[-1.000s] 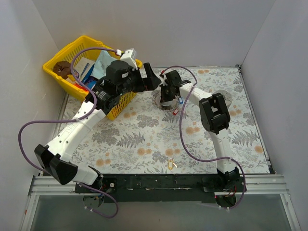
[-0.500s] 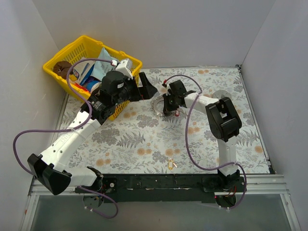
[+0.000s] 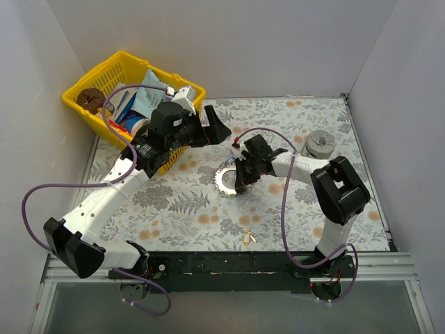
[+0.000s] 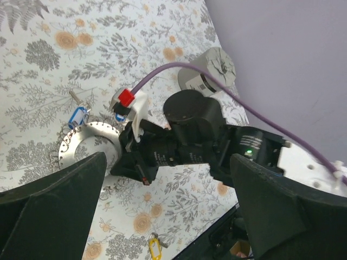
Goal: Put the keys on the keyring
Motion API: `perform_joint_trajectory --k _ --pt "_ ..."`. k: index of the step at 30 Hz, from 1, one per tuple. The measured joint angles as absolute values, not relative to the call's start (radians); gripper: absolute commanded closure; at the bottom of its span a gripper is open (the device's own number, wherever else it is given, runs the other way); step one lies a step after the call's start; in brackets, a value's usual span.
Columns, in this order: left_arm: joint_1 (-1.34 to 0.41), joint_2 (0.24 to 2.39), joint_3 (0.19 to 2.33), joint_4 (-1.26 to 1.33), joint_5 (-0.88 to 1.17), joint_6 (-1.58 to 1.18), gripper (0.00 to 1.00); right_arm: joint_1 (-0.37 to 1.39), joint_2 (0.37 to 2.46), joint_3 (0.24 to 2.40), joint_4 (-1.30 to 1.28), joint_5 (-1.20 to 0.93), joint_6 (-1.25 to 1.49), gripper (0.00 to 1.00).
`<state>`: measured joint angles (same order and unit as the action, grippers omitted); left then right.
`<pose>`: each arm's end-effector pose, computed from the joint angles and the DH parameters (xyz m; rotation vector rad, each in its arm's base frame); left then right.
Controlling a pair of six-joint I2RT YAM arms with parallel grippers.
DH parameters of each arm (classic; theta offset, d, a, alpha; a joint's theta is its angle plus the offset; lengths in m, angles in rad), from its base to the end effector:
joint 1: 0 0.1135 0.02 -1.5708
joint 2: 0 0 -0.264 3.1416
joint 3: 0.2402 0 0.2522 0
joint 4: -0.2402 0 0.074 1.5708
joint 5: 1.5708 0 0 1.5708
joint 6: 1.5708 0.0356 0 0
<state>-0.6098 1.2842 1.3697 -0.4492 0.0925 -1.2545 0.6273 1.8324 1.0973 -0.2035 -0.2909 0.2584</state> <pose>0.2331 -0.1668 0.4085 -0.6232 2.0851 -1.2639 0.2969 0.2278 0.1615 -0.5999 2.5355 0.7092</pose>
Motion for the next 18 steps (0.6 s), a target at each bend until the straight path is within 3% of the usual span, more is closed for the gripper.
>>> perform_joint_trajectory --k 1,2,4,5,11,14,18 --pt "-0.610 1.297 1.370 -0.452 0.101 -1.258 0.02 0.625 1.813 1.095 -0.216 -0.291 0.264 0.97" --pt "-0.610 1.311 1.373 -0.458 0.110 -1.262 0.02 0.621 1.790 1.095 -0.221 -0.291 0.270 0.84" --pt "-0.610 1.342 1.375 -0.472 0.122 -1.268 0.02 0.610 1.729 1.095 -0.221 -0.292 0.288 0.73" --pt "-0.610 1.357 1.376 -0.479 0.127 -1.271 0.02 0.600 1.692 1.094 -0.218 -0.294 0.297 0.59" --pt "-0.610 1.447 1.397 -0.539 0.170 -1.270 0.02 0.426 1.388 0.918 -0.081 -0.376 0.364 0.22" --pt "-0.616 1.507 1.418 -0.555 0.184 -1.260 0.02 0.281 1.242 0.773 -0.049 -0.417 0.389 0.10" --pt "-0.640 1.615 1.461 -0.595 0.176 -1.240 0.02 0.209 1.148 0.694 -0.081 -0.425 0.368 0.04"
